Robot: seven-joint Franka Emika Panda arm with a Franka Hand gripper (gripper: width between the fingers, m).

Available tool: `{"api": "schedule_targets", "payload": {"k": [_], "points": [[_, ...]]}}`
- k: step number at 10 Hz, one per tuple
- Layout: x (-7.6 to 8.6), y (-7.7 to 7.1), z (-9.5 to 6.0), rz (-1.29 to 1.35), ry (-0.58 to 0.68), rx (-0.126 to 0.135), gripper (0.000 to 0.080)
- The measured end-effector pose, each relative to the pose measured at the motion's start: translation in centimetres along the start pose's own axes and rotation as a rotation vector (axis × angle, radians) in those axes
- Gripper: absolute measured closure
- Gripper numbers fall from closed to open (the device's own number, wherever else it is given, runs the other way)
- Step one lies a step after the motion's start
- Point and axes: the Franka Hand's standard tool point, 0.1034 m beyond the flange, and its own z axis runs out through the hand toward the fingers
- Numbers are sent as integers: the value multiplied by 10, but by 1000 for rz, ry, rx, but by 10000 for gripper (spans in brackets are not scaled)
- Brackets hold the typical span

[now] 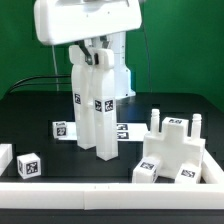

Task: Assemble chair

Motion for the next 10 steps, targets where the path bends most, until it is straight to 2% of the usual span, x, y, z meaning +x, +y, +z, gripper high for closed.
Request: {"api": "schedule_targets", "payload": {"k": [1, 2, 5, 6, 7, 8, 10], "points": [[0, 0, 0, 192, 15, 13, 685], [0, -3, 1, 227, 17, 25, 685], [0, -2, 2, 468, 12, 25, 684], [-2, 3, -1, 670, 16, 23, 684], [-5, 7, -4, 806, 26, 39, 683], [-7, 10, -5, 886, 38, 66, 683], [-7, 9, -3, 1026, 27, 64, 683]]}}
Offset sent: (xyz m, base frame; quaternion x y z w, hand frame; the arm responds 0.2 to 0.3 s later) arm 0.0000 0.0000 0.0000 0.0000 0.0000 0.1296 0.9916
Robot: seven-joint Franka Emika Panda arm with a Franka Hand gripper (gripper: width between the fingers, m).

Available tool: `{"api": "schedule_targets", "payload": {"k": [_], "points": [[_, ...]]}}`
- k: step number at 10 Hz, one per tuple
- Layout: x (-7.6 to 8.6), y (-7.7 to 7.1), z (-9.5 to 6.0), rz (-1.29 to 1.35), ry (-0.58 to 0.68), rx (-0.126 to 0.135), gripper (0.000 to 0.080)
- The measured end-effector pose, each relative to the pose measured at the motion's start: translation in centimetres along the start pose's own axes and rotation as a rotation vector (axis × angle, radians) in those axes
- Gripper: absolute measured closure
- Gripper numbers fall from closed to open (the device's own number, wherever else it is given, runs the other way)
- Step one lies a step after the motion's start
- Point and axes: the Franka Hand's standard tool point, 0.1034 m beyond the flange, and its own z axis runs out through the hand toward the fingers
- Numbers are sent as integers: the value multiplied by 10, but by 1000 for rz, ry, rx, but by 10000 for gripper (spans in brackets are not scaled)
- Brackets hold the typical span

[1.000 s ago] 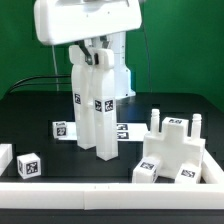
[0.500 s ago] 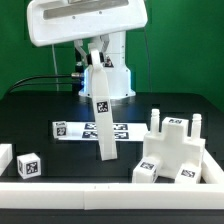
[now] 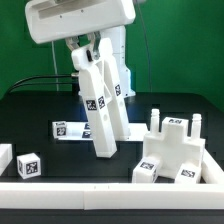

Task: Assemble chair

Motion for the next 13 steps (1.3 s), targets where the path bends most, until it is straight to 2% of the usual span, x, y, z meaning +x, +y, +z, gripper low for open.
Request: {"api": "schedule_targets", "payload": {"k": [1, 3, 4, 5, 9, 10, 11, 12, 13], "points": [[2, 4, -1, 120, -1, -8, 683], [25, 33, -21, 495, 21, -91, 683], [28, 43, -27, 618, 52, -113, 683], [30, 48, -29, 633, 64, -117, 683], [30, 48, -25, 908, 77, -118, 683], [41, 45, -23, 1011, 107, -141, 683], [56, 33, -27, 1016, 117, -136, 683], [63, 30, -29, 997, 122, -127, 683], [61, 31, -27, 997, 118, -132, 683]]}}
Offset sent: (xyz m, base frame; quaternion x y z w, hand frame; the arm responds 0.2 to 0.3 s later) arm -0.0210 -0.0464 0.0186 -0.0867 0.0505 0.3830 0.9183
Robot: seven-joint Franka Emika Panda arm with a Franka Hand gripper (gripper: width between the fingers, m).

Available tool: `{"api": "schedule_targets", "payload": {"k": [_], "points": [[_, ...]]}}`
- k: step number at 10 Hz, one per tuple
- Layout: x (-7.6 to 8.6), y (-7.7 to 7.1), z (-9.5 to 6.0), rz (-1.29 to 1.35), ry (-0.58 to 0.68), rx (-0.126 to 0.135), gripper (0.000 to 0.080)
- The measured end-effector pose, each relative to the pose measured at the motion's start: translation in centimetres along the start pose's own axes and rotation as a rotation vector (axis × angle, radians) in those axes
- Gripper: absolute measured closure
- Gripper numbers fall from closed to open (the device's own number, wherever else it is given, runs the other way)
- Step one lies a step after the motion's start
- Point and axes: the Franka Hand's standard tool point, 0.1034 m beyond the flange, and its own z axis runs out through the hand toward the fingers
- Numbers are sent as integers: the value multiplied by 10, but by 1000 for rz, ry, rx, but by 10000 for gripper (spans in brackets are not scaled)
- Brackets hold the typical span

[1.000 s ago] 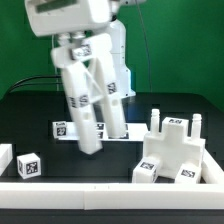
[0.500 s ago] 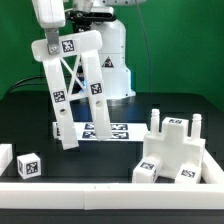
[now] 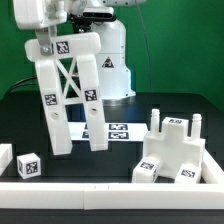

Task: Assemble chair

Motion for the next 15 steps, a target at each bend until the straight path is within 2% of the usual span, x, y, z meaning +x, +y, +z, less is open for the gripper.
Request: {"api": "schedule_targets", "payload": {"k": [3, 4, 5, 6, 7, 8, 11, 12, 15], "points": [[0, 0, 3, 8, 2, -9, 683], [-1, -5, 6, 40, 9, -25, 683], [-6, -16, 3, 72, 35, -23, 683], [-14, -28, 1, 61, 56, -5, 683], [-15, -31, 1, 50, 36, 0, 683], [-15, -32, 3, 42, 21, 19, 683], [-18, -31, 8, 38, 11, 10, 683], [-18, -30, 14, 52, -3, -8, 683], [-13, -33, 17, 78, -21, -13, 683]]}}
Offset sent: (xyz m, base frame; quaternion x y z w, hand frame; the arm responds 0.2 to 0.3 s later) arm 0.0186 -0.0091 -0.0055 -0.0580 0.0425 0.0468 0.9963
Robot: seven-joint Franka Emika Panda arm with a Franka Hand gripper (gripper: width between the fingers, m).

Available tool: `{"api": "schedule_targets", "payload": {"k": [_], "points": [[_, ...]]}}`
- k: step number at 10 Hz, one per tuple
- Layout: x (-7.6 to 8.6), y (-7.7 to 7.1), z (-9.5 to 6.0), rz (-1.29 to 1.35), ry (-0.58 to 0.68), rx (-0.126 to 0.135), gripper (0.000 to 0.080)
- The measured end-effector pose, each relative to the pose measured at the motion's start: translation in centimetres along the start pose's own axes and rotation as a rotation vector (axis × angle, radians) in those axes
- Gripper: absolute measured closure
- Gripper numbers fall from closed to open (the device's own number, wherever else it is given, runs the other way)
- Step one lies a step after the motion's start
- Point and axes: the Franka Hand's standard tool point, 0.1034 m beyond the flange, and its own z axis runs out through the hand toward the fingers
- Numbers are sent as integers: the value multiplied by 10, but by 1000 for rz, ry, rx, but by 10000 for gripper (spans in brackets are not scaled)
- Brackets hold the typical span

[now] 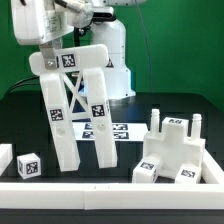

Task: Assemble chair

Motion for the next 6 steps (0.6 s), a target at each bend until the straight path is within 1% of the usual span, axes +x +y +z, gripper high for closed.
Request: {"api": "schedule_targets", "payload": {"k": [4, 5, 6], "points": [[-8, -1, 1, -21, -7, 1, 683], [-10, -1, 1, -23, -11, 1, 511], [-11, -1, 1, -28, -16, 2, 376]]}}
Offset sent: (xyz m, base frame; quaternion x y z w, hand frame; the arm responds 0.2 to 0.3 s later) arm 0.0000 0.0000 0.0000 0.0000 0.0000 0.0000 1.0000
